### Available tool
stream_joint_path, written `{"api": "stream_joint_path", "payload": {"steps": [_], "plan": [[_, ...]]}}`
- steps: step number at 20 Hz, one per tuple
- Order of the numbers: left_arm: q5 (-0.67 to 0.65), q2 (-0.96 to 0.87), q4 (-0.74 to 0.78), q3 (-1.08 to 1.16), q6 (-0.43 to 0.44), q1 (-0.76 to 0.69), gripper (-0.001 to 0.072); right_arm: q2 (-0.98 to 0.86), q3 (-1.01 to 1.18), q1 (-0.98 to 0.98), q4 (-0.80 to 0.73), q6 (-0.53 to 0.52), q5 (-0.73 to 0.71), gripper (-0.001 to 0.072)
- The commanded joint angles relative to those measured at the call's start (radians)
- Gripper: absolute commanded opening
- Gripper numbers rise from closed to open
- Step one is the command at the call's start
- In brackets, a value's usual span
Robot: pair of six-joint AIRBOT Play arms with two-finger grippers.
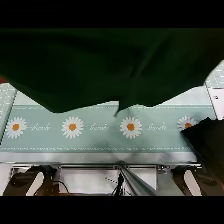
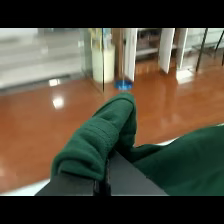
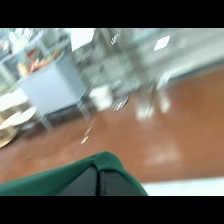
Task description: Fold the shirts.
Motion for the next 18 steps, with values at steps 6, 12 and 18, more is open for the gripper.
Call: {"api": "stream_joint_path", "payload": {"steps": [6, 12, 18], "plan": [[-0.338, 0.027, 0.050, 0.307, -0.217, 0.000, 0.0023, 0.003, 0.401, -0.052, -0.296, 0.117, 0.162, 0.0038], [-0.695, -0.006, 0.140, 0.221, -0.383, 0.000, 0.0023, -0.055, 0.426, -0.052, -0.612, 0.048, 0.637, 0.0038], [-0.587, -0.048, 0.127, -0.182, -0.383, -0.001, 0.0024, -0.328, 0.426, 0.025, -0.575, 0.006, 0.753, 0.0038]]}}
